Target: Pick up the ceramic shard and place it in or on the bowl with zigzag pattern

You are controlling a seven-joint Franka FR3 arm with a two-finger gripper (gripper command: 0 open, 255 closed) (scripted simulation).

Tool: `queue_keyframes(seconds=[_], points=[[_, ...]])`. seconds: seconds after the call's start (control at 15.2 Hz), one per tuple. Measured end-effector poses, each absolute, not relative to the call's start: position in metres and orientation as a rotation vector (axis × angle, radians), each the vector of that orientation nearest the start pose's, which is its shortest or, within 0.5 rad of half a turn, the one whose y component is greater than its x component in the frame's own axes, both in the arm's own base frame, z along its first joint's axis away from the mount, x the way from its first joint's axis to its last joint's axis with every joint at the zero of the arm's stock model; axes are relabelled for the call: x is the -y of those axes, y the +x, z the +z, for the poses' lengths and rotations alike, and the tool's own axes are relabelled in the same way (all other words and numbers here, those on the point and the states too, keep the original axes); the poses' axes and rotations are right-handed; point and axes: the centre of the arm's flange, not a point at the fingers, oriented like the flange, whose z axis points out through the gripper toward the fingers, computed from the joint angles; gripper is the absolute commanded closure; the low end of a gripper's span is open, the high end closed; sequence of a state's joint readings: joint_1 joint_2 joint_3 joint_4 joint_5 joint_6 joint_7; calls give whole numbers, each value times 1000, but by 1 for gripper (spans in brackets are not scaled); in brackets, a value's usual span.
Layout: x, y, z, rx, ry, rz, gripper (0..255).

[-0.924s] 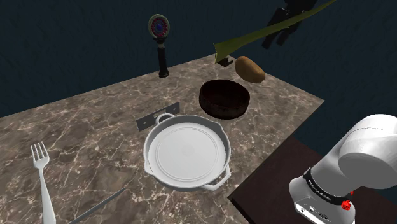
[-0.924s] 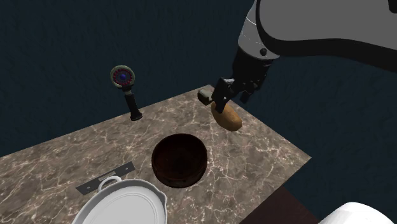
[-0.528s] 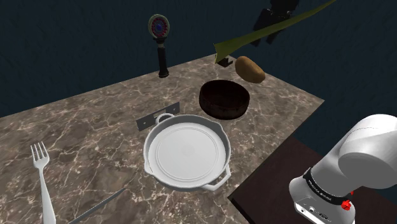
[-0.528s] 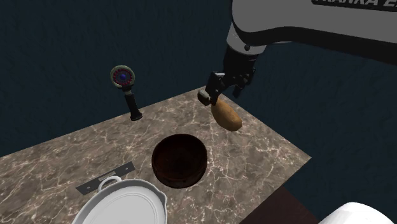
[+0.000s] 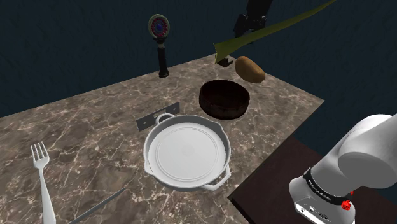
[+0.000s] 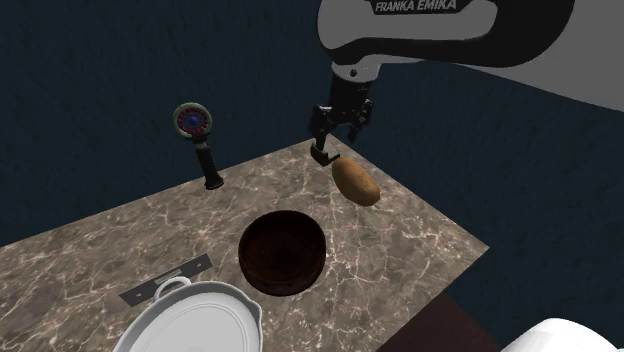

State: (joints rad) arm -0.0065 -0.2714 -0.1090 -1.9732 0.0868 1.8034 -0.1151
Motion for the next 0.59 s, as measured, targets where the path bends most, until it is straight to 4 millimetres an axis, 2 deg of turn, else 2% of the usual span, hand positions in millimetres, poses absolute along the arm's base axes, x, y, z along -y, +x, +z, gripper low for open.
queue_keyframes(seconds=[0.59], points=[[96, 590, 551, -55, -3026, -70, 0]])
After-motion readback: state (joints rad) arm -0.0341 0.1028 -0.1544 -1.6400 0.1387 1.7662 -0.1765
